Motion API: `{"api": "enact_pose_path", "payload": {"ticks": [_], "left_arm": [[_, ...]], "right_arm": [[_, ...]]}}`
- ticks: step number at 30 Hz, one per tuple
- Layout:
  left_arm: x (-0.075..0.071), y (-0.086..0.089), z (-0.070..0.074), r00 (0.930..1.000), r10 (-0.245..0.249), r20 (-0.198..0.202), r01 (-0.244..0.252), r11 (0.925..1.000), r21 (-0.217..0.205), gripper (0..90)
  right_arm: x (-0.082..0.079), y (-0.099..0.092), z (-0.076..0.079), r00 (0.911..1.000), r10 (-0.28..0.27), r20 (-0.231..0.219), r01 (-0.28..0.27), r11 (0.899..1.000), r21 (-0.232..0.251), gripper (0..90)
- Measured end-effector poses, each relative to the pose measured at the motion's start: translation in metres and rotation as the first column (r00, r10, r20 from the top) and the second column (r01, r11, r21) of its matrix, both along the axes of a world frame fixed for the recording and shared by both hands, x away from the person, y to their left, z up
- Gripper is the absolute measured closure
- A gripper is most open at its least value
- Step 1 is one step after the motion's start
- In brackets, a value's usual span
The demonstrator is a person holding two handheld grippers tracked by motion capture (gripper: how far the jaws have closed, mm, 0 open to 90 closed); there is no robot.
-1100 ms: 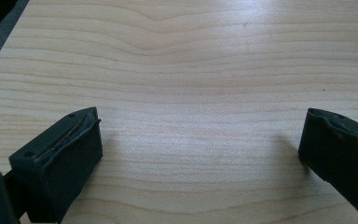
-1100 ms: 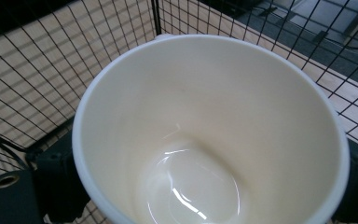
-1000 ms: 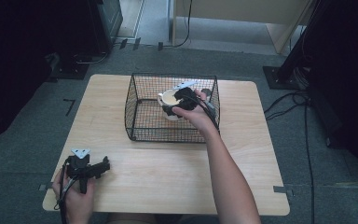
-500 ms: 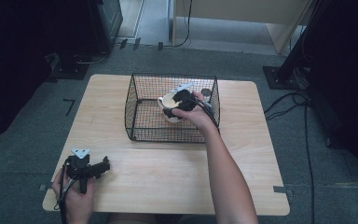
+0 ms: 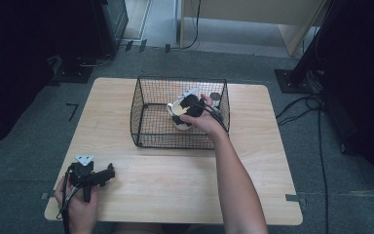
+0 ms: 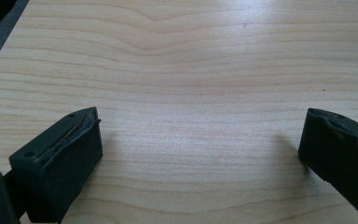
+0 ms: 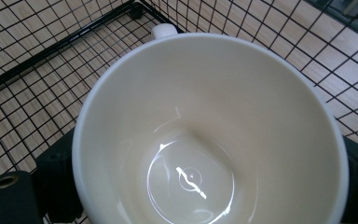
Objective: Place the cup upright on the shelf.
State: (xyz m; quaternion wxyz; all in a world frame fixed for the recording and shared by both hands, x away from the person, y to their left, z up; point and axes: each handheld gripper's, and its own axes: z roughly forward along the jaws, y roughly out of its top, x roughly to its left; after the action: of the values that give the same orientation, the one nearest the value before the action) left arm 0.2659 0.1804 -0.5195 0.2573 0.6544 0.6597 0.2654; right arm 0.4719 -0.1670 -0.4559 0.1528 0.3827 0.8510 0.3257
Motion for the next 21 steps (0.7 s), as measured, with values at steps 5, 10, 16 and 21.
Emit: {"api": "enact_pose_path", "payload": {"ticks": [5,10,16,21], "left_arm": [[0.0,0.0,0.0,1.0,0.0,0.0,0.0,1.0,0.0,0.0],[0.0,0.0,0.0,1.0,0.0,0.0,0.0,1.0,0.0,0.0],[0.0,0.0,0.0,1.0,-0.007,-0.001,0.007,1.0,0.001,0.0],[0.001,-0.001,0.0,0.9999,-0.01,-0.002,0.01,0.9999,0.001,0.0]], "right_arm": [[-0.002,-0.002,0.004,1.0,0.003,0.008,-0.003,1.0,0.013,5.4],[-0.003,-0.004,0.01,0.9989,-0.004,0.046,0.002,0.999,0.042,1.7],[-0.004,-0.01,0.023,0.9967,-0.02,0.079,0.015,0.998,0.059,0.5],[-0.006,-0.015,0.035,0.9944,-0.033,0.1,0.026,0.997,0.077,0.6]]}}
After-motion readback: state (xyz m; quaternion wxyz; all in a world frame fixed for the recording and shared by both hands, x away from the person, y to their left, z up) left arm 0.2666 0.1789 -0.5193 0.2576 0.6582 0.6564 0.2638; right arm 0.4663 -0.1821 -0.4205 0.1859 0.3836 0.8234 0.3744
